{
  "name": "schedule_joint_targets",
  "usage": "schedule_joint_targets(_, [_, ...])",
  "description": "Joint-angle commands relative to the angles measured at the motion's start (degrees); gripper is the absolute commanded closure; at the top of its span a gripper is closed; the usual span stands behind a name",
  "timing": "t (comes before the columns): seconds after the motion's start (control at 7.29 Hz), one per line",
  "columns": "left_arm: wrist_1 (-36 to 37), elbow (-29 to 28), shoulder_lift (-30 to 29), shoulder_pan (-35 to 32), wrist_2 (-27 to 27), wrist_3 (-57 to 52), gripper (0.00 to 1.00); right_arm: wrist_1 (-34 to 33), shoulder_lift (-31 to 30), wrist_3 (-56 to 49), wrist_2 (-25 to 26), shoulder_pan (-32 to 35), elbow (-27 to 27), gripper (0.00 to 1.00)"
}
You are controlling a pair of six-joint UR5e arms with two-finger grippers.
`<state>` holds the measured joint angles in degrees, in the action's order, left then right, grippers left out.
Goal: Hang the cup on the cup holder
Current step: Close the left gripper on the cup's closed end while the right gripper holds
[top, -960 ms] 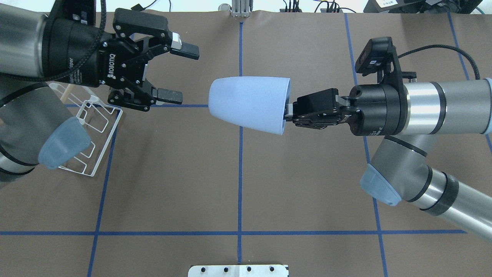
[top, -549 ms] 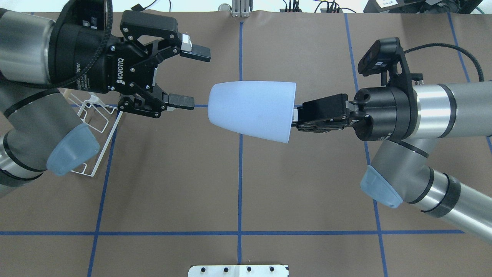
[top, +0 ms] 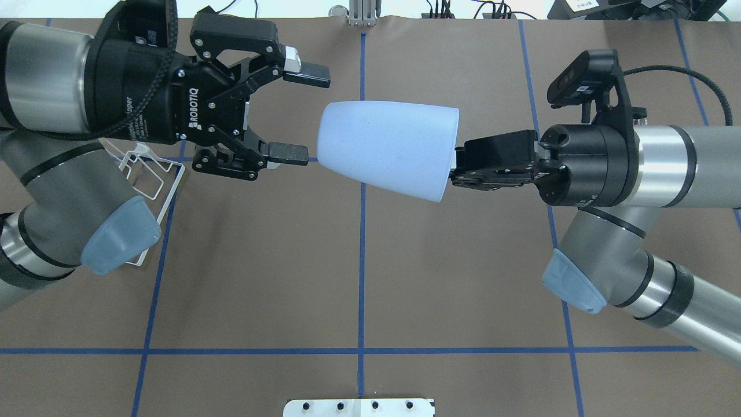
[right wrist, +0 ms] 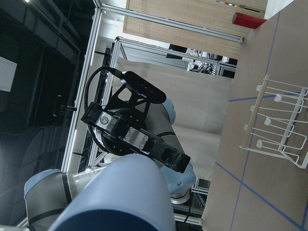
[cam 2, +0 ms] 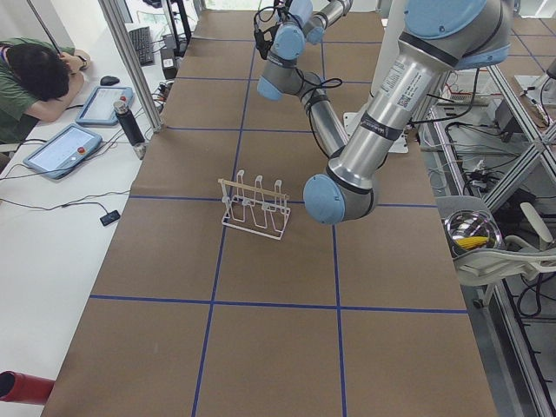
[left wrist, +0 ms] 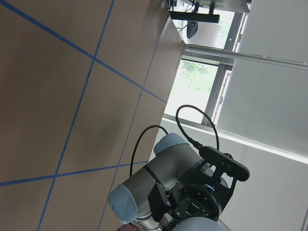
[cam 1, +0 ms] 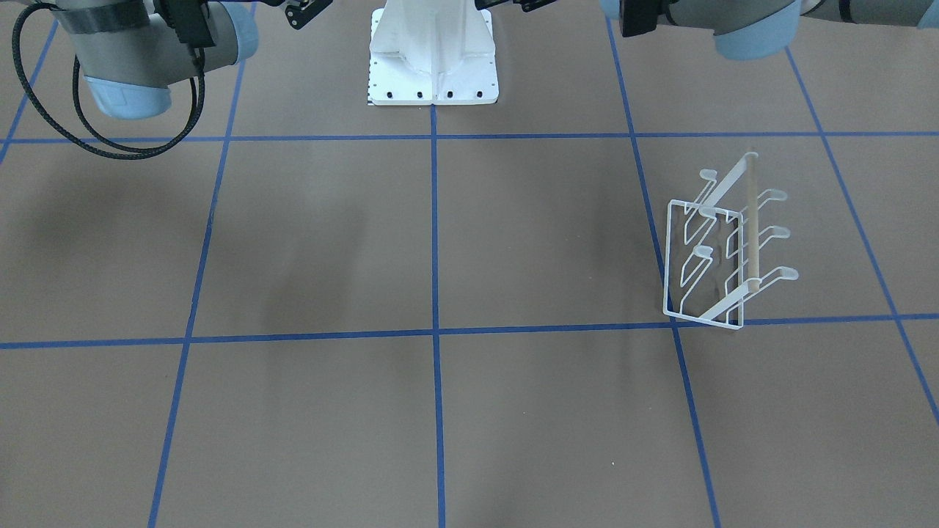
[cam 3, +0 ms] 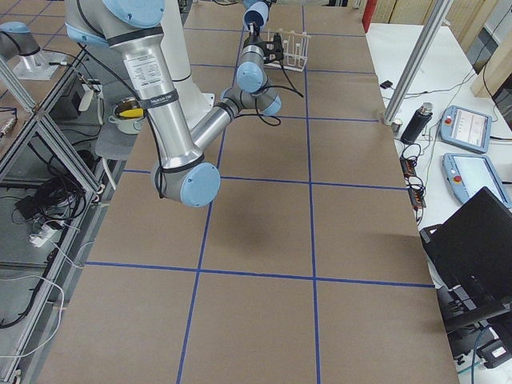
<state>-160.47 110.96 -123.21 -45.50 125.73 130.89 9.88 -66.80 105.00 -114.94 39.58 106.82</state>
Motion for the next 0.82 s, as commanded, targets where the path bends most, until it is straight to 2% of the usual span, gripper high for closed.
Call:
schedule_joint_targets(0.0, [-1.25,-0.04,-0.11,0.94,-2.07,0.51,0.02,1.89,0.00,-0.23,2.52,-0.21,-0.82,1.00])
schedule_joint_targets(0.41, [-1.34,0.05,-0.02,0.94,-2.07,0.59,0.02,3.04,-0.70,-0.76,5.60,-2.75,-1.62,1.00])
schedule_joint_targets(0.55, [-1.34,-0.04,-0.02,0.94,-2.15,0.59,0.02,5.91,-0.79,-1.80,8.82,-5.11,-2.66,1.00])
schedule_joint_targets(0.69, [-1.34,-0.04,-0.02,0.94,-2.50,0.59,0.02,8.20,-0.79,-2.69,9.55,-5.91,-3.89,1.00])
